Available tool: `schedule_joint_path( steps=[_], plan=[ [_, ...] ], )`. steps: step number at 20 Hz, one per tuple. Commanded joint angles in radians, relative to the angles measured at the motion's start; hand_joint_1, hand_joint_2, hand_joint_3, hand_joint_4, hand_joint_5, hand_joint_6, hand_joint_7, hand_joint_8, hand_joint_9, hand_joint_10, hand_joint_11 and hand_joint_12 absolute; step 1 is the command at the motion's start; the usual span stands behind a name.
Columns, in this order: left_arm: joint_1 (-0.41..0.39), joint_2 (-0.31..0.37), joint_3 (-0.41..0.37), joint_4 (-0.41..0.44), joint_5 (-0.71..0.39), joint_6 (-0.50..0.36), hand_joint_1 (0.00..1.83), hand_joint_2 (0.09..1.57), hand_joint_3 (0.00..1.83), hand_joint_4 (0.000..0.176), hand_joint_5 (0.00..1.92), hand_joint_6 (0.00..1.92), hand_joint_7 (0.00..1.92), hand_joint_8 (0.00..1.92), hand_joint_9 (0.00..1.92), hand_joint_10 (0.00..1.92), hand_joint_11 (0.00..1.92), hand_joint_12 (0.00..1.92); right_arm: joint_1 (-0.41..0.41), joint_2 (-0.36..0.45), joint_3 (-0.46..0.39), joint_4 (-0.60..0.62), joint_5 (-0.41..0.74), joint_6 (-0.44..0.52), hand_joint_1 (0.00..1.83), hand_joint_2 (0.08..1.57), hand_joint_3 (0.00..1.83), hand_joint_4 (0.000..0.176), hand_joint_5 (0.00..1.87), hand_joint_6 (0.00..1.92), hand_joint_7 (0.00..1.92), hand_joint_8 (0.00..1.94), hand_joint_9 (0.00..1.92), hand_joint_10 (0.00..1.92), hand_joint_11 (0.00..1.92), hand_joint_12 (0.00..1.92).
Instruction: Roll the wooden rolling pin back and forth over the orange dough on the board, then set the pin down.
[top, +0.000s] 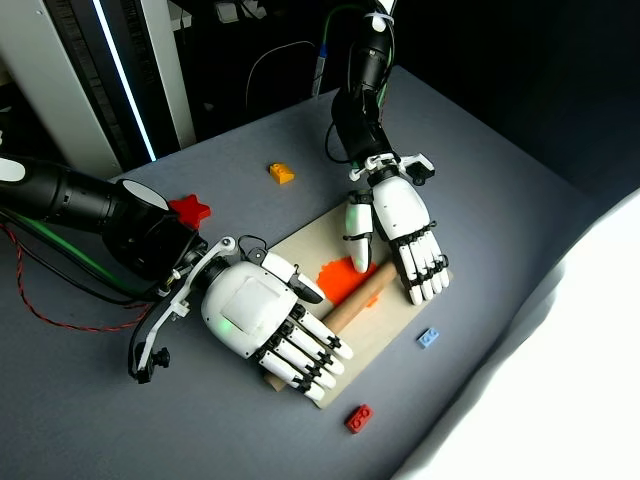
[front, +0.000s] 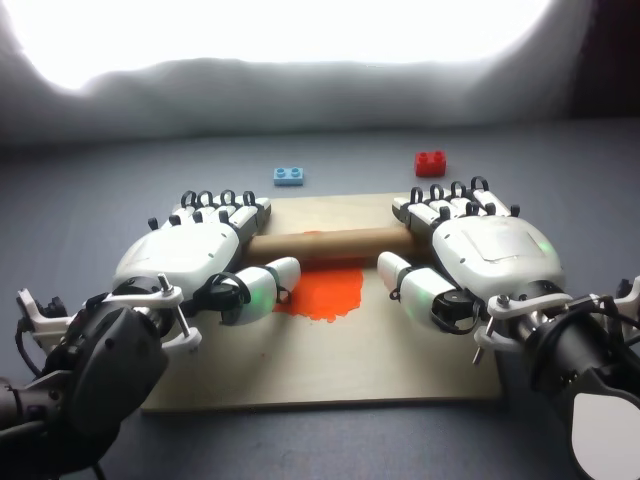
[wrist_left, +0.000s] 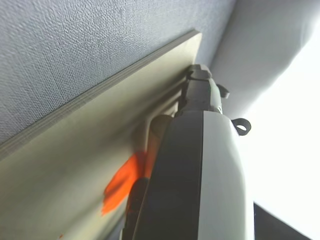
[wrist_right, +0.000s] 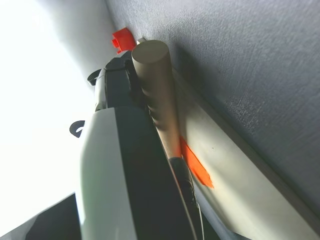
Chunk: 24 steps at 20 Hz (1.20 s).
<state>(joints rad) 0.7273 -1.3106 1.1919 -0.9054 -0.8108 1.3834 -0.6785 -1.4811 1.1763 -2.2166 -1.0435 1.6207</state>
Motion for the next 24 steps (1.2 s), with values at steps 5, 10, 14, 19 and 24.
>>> schedule_joint_path(
  steps=[5,10,14,19,24],
  plan=[
    [0.029,0.003,-0.036,-0.004,0.007,-0.007,0.0,1.42,0.0,0.0,0.09,0.01,0.12,0.0,0.11,0.0,0.0,0.14,0.004,0.015,-0.028,-0.05,-0.06,-0.003,0.0,1.53,0.0,0.0,0.28,0.0,0.27,0.0,0.23,0.0,0.0,0.45],
    [0.035,0.016,-0.057,-0.003,0.001,-0.007,0.0,1.42,0.0,0.0,0.11,0.01,0.15,0.0,0.13,0.01,0.0,0.19,0.004,0.028,-0.048,-0.051,-0.066,-0.009,0.0,1.53,0.0,0.0,0.27,0.0,0.26,0.0,0.22,0.0,0.0,0.45],
    [0.04,0.032,-0.078,-0.004,-0.004,-0.001,0.0,1.42,0.0,0.0,0.14,0.0,0.17,0.0,0.15,0.0,0.0,0.21,0.003,0.04,-0.067,-0.051,-0.069,-0.011,0.0,1.53,0.0,0.0,0.28,0.01,0.28,0.01,0.24,0.01,0.0,0.54],
    [0.04,0.037,-0.089,-0.003,-0.006,0.0,0.0,1.42,0.0,0.0,0.13,0.0,0.16,0.0,0.14,0.01,0.0,0.17,-0.005,0.05,-0.08,-0.052,-0.073,-0.014,0.0,1.53,0.0,0.0,0.27,0.0,0.27,0.0,0.23,0.0,0.0,0.49],
    [0.039,0.058,-0.11,-0.003,-0.006,0.006,0.0,1.42,0.0,0.0,0.12,0.0,0.16,0.0,0.14,0.0,0.0,0.2,-0.015,0.056,-0.088,-0.054,-0.084,-0.023,0.0,1.53,0.0,0.0,0.27,0.0,0.29,0.0,0.24,0.0,0.0,0.52]
  ],
)
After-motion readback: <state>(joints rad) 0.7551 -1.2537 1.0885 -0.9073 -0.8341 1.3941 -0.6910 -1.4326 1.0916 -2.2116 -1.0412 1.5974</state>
